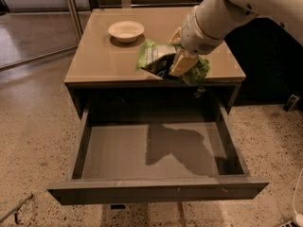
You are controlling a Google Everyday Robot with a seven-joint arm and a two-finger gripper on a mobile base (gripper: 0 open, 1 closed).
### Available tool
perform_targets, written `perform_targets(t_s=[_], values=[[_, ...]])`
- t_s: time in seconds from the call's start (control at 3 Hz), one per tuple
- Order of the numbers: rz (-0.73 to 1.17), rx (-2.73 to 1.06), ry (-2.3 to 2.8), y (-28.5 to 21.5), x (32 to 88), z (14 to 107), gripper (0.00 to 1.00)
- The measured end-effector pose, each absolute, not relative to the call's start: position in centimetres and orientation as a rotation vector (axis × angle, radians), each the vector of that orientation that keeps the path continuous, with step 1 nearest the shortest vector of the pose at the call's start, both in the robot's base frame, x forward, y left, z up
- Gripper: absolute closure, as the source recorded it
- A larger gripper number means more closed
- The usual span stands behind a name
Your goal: Pick green rice chip bag from top drawer and place on counter
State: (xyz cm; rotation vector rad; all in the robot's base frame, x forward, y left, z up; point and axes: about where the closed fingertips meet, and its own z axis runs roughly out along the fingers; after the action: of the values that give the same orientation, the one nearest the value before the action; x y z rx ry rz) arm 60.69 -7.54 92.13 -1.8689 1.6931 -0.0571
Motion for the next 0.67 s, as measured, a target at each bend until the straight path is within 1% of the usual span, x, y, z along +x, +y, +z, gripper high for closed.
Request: perform_targets(t_s=[0.33, 0.67], values=[[-0.089, -1.844, 1.620, -6.9, 65.1, 92.8, 1.00], [-0.077, -1.802, 1.578, -6.6, 69.2, 92.2, 1.00]])
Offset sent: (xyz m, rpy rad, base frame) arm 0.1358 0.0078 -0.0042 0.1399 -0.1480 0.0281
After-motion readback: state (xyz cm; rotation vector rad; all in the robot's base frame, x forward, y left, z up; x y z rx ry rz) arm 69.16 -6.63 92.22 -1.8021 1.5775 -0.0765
